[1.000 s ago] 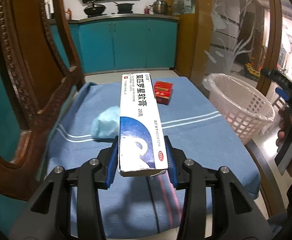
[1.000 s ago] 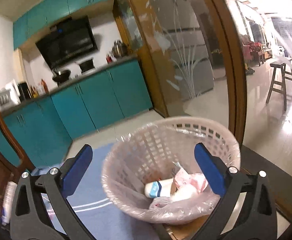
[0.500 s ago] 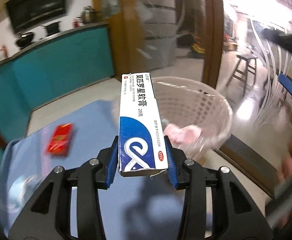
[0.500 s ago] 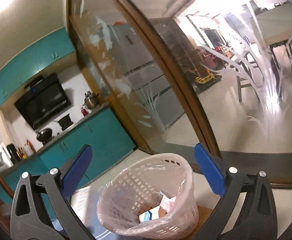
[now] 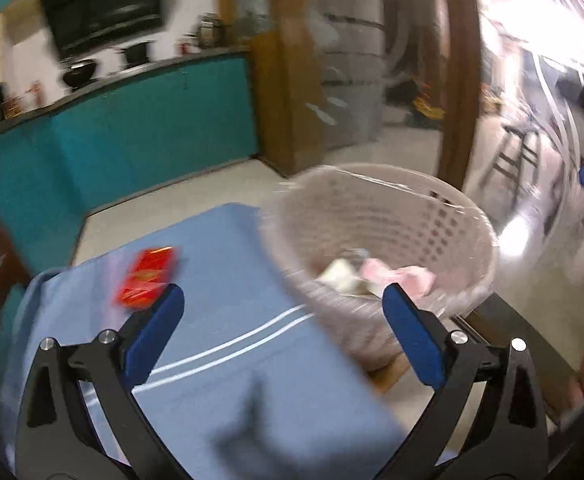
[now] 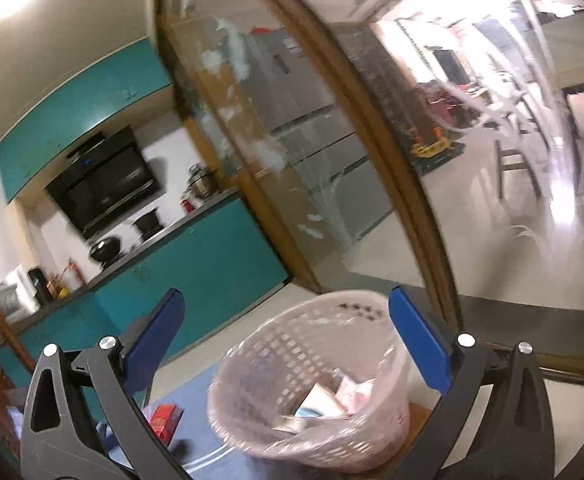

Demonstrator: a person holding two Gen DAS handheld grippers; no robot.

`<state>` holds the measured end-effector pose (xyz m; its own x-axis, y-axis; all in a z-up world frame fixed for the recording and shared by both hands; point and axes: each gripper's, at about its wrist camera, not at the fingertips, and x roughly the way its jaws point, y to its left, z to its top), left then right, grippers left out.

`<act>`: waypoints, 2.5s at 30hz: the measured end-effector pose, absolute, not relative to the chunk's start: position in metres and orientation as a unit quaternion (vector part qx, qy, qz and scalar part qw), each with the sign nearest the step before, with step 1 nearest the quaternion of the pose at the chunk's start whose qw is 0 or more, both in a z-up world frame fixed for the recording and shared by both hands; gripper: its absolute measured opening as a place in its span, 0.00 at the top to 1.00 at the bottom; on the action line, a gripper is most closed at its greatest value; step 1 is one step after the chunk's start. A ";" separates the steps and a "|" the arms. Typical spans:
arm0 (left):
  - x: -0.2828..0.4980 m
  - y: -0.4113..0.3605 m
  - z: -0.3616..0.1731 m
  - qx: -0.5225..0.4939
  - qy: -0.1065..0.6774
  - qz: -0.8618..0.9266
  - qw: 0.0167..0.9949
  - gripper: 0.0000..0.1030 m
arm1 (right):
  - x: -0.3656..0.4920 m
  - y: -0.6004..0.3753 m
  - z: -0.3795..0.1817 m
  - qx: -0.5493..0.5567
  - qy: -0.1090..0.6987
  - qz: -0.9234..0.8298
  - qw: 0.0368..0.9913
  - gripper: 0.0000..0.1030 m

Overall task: Collect trash
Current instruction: 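Open the left gripper to drop the medicine box into the basket, then lower the left gripper onto the blue face mask and grasp it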

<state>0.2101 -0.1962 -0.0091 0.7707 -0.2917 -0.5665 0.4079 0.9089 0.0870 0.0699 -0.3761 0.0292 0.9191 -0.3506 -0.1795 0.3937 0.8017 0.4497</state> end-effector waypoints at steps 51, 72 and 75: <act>0.207 -0.003 -0.054 0.037 0.345 -0.051 0.936 0.03 | 0.126 -0.175 -0.010 0.042 0.283 0.013 0.958 0.03; 0.178 0.020 0.023 -0.018 0.241 0.013 0.970 0.92 | 0.210 -0.165 -0.038 0.076 0.338 -0.028 0.938 0.03; 0.149 0.024 0.034 -0.022 0.201 0.035 0.979 0.92 | 0.254 -0.152 -0.051 0.081 0.368 -0.044 0.925 0.03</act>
<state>0.1485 0.0238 0.0345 0.9169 0.0604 -0.3945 -0.0779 0.9965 -0.0286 0.2537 -0.1524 -0.0507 0.7255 -0.0225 -0.6879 0.1413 0.9830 0.1169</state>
